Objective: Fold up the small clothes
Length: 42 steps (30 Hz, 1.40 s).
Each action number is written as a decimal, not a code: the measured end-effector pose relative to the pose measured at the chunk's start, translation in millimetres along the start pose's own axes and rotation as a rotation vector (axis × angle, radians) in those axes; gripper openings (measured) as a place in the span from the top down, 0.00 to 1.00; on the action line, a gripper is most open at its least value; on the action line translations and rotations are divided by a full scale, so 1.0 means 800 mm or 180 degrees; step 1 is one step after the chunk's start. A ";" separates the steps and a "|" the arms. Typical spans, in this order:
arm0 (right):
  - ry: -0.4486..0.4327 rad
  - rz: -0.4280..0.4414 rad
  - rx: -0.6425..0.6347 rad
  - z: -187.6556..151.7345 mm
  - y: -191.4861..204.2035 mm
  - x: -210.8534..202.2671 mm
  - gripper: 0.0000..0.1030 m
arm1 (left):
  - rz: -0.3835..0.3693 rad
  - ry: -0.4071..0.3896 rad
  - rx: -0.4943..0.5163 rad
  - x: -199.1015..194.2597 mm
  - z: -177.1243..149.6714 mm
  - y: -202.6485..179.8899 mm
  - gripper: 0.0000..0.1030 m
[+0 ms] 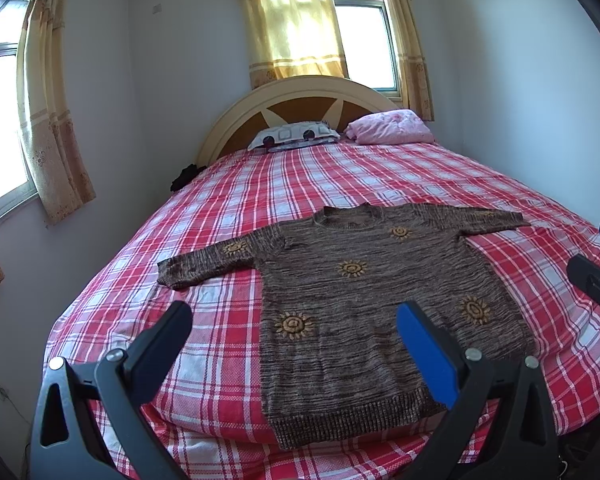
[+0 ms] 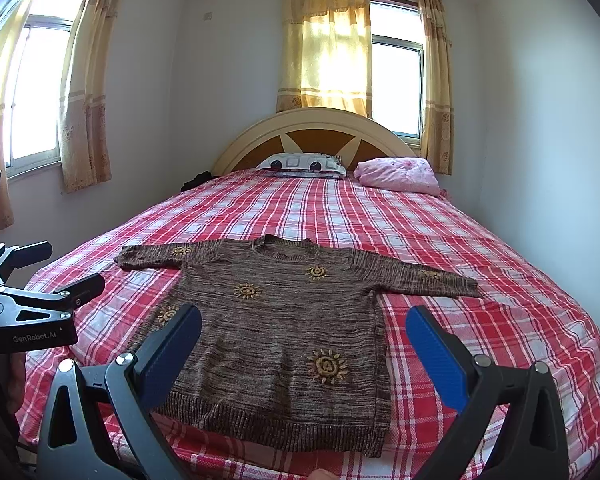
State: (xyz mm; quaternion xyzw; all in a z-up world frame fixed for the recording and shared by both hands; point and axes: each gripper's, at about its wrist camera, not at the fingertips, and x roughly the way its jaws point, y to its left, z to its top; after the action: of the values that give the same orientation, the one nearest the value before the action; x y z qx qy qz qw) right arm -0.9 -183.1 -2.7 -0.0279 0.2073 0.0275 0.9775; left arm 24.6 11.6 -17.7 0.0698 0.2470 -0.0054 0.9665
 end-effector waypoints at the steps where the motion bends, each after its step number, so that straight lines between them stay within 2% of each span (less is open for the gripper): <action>1: 0.0000 0.0020 -0.0004 -0.001 0.000 0.002 0.01 | 0.0001 0.0016 0.0001 0.003 0.000 -0.001 0.00; 11: 0.0155 0.0072 0.0022 -0.014 -0.023 0.046 0.01 | -0.0052 0.0212 -0.0026 0.060 0.000 -0.004 0.00; 14: 0.0241 0.0132 0.0091 -0.020 -0.044 0.069 0.01 | -0.0061 0.0301 0.0038 0.086 0.005 -0.013 0.00; 21: 0.0465 0.0000 0.0163 -0.028 -0.096 0.123 0.01 | -0.0173 0.0519 0.0250 0.149 0.018 -0.029 0.00; 24: 0.0562 -0.0058 0.0255 -0.026 -0.134 0.146 0.01 | -0.0202 0.0576 0.0311 0.173 0.026 -0.035 0.00; 27: 0.0684 -0.0152 0.0523 -0.024 -0.191 0.171 0.01 | -0.0206 0.0604 0.0385 0.197 0.034 -0.043 0.00; 32: 0.0894 -0.0347 0.0962 -0.023 -0.287 0.214 0.01 | -0.0077 0.0697 0.0471 0.251 0.043 -0.047 0.00; 37: 0.0922 -0.0494 0.1333 -0.018 -0.368 0.256 0.01 | 0.0010 0.0804 0.0508 0.304 0.047 -0.053 0.00; 40: 0.0948 -0.0537 0.1465 -0.015 -0.398 0.283 0.02 | 0.0026 0.0846 0.0492 0.333 0.049 -0.057 0.00; 42: 0.0984 -0.0611 0.1519 -0.015 -0.420 0.305 0.06 | 0.0046 0.0878 0.0466 0.351 0.049 -0.057 0.00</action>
State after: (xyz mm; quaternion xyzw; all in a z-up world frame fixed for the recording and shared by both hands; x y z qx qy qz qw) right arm 238.9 -508.9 -98.3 0.1792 0.3507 -0.1191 0.9114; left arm 287.7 -32.0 -123.9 0.1420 0.3759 -0.0069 0.9157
